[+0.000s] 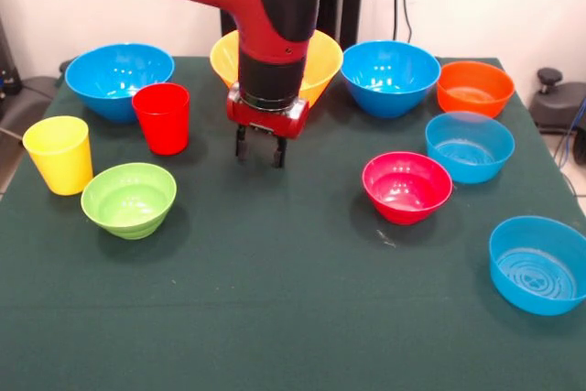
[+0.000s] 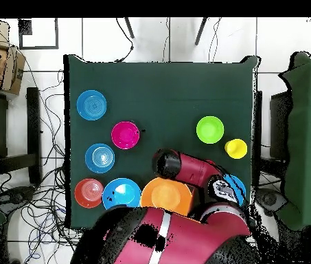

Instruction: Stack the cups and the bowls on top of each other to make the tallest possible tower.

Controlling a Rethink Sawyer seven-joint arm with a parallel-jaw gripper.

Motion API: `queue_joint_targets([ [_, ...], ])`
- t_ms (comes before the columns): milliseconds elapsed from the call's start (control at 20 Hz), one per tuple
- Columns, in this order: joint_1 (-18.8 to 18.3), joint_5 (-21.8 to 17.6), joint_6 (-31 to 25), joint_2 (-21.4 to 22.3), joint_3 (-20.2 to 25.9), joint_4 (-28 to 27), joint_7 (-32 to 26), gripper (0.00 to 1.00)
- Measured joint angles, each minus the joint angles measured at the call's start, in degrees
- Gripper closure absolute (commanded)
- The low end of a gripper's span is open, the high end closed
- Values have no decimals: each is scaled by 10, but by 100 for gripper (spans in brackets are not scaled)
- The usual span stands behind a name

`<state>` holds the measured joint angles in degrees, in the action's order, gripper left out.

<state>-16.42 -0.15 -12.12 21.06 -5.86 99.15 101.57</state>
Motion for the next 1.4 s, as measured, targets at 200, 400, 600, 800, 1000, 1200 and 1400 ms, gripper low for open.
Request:
queue_joint_targets([
  [200,0,-1,-60,-7,0,-31,0,0],
  [400,0,-2,-105,-15,-1,-56,0,0],
  [600,0,-5,-143,-21,0,-77,0,0],
  [800,-2,-11,-151,-21,3,-80,0,0],
  [1000,-14,-29,-129,-7,13,-57,0,0],
  [1200,-32,-50,-80,41,21,-4,0,0],
  [1400,-41,-59,-52,101,22,41,0,0],
])
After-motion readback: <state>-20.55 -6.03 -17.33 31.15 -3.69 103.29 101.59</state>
